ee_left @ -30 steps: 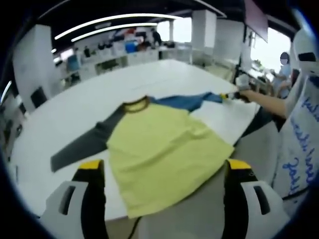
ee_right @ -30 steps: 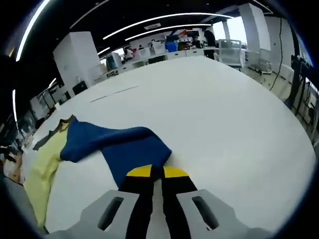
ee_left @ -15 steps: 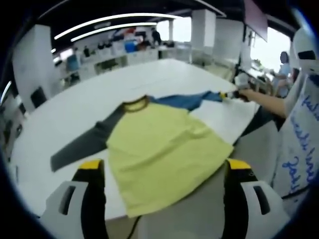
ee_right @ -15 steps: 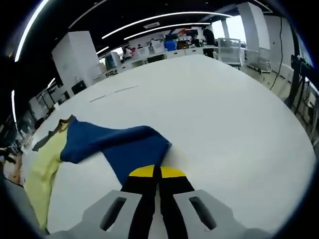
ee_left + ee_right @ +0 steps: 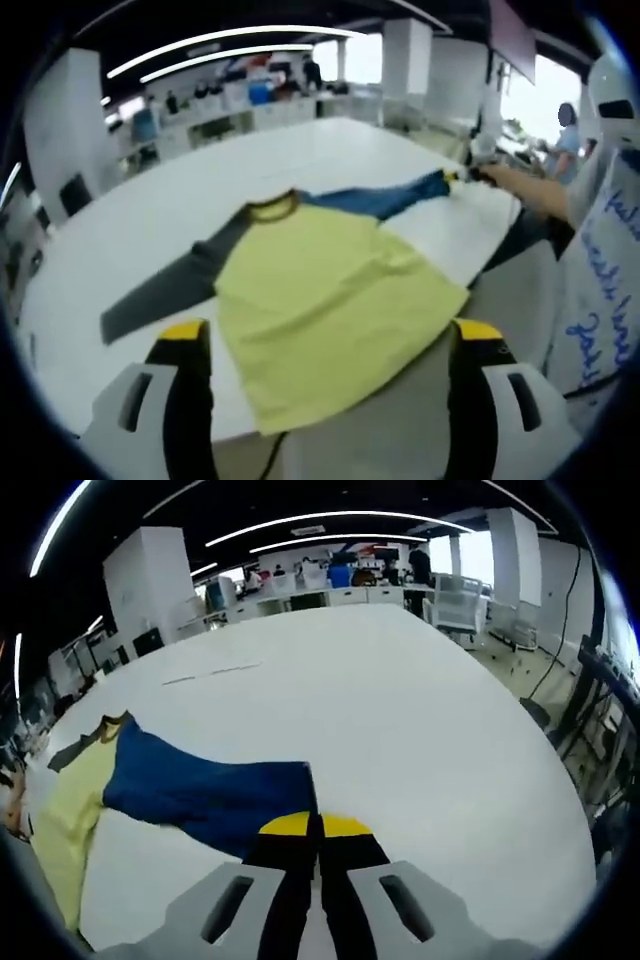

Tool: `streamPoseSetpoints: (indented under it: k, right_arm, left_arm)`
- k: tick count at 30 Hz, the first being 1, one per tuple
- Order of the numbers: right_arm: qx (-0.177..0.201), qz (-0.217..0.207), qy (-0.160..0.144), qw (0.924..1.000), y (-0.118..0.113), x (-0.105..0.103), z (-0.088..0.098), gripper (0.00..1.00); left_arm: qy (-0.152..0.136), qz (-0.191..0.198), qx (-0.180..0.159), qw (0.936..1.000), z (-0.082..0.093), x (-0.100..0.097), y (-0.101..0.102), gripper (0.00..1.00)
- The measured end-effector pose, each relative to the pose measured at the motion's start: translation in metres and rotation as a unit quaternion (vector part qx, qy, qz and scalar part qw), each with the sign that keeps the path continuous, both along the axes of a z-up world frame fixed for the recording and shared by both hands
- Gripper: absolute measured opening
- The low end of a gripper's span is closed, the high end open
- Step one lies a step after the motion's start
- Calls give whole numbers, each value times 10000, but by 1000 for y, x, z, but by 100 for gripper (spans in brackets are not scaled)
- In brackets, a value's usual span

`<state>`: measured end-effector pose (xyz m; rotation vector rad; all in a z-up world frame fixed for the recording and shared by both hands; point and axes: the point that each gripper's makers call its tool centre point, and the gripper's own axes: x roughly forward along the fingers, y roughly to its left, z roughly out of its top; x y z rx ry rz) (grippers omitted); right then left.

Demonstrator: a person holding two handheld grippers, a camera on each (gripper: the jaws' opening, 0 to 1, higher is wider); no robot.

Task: Fold the garment on the visible template until the final outline fits inside the template.

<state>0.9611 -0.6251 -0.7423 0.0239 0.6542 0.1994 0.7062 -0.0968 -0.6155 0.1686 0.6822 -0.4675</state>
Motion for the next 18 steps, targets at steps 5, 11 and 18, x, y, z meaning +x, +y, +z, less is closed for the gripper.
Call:
streamPoseSetpoints:
  k: [5,11,18]
  right_arm:
    - [-121,105,23,9999,2,2,8,1]
    - [-208,190,14,9996,6,2,17,1]
    - [-233,265,34,9994,12,-2,22,1]
  left_arm:
    - [35,-8,18,10000,-2,1,4,94]
    - [31,-35,-28,10000,-3,0,4,93]
    - [-34,-61,-65,10000,-3,0,4,97]
